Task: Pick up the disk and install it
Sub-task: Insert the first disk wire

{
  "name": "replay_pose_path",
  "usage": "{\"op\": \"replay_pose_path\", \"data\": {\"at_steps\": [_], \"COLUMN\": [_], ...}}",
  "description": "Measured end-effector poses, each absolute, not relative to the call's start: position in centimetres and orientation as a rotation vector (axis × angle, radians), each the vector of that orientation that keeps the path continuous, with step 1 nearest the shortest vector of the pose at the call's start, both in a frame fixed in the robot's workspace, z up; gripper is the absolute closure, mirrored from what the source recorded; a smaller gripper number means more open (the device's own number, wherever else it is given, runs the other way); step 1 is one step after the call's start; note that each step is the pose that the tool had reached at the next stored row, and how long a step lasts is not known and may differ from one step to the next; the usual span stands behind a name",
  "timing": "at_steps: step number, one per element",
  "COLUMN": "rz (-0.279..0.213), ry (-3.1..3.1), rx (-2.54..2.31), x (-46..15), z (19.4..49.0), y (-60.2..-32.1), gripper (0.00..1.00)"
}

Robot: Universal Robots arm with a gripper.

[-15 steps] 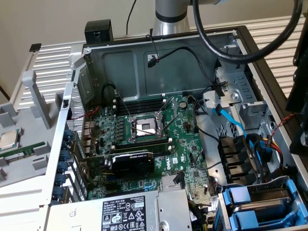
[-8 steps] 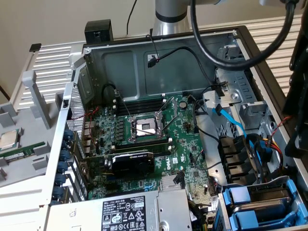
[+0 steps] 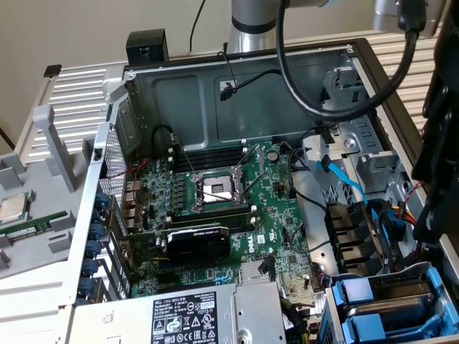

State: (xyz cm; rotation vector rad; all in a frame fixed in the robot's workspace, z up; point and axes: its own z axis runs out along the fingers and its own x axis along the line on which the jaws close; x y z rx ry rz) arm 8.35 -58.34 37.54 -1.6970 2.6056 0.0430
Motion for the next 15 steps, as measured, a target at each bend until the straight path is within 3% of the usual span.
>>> {"op": "replay_pose_path", "data": {"at_steps": [15], "rz": [0.041], "ry": [2.687], "rx": [-1.562], "x": [7.1], "z": [35.2], "y": [-57.9], "gripper": [0.35]}}
